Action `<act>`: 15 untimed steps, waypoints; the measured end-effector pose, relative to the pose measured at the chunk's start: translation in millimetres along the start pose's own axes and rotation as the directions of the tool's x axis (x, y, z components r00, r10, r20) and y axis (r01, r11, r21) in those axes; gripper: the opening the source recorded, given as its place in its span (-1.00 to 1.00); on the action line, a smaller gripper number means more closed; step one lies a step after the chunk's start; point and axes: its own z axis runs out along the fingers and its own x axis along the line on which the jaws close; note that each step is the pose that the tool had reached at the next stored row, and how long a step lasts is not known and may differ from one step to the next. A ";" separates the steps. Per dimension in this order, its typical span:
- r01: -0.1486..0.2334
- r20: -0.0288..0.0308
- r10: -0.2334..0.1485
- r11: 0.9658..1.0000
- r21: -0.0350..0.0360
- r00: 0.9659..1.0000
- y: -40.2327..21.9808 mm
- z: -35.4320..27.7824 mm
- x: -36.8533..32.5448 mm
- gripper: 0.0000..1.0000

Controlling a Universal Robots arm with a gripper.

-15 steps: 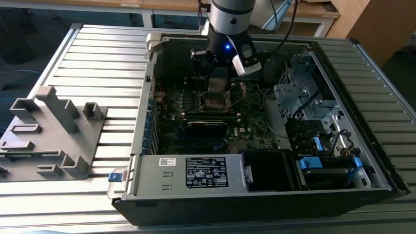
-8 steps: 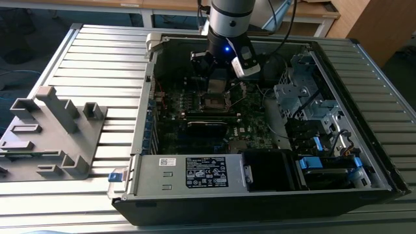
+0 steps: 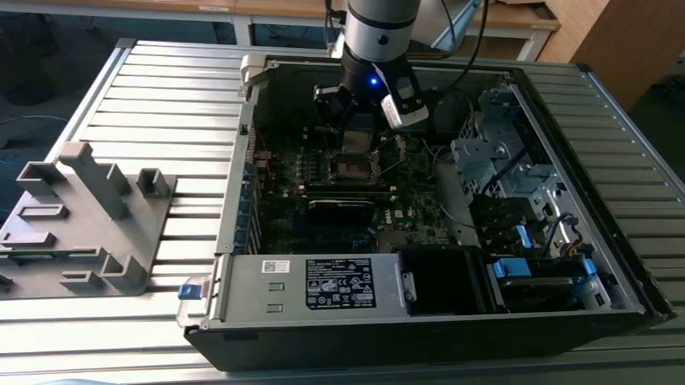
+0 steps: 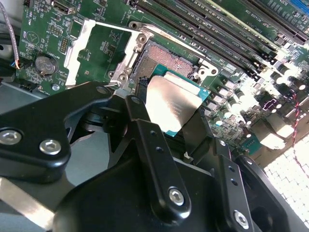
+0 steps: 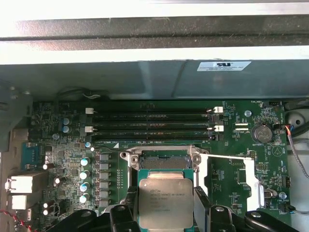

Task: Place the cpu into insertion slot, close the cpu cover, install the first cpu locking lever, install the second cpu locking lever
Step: 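Place the cpu into insertion slot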

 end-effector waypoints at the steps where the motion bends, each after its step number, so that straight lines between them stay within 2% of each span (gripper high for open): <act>1: 0.000 0.000 0.000 1.000 0.000 1.000 0.0 0.0 0.0 0.08; 5: 0.000 0.000 0.000 1.000 0.000 1.000 -0.2 2.5 0.1 0.08; 12: 0.001 0.002 -0.001 1.000 0.000 1.000 -1.3 14.1 0.6 0.08; 15: 0.013 0.003 -0.013 1.000 0.000 1.000 -1.6 17.2 0.6 0.08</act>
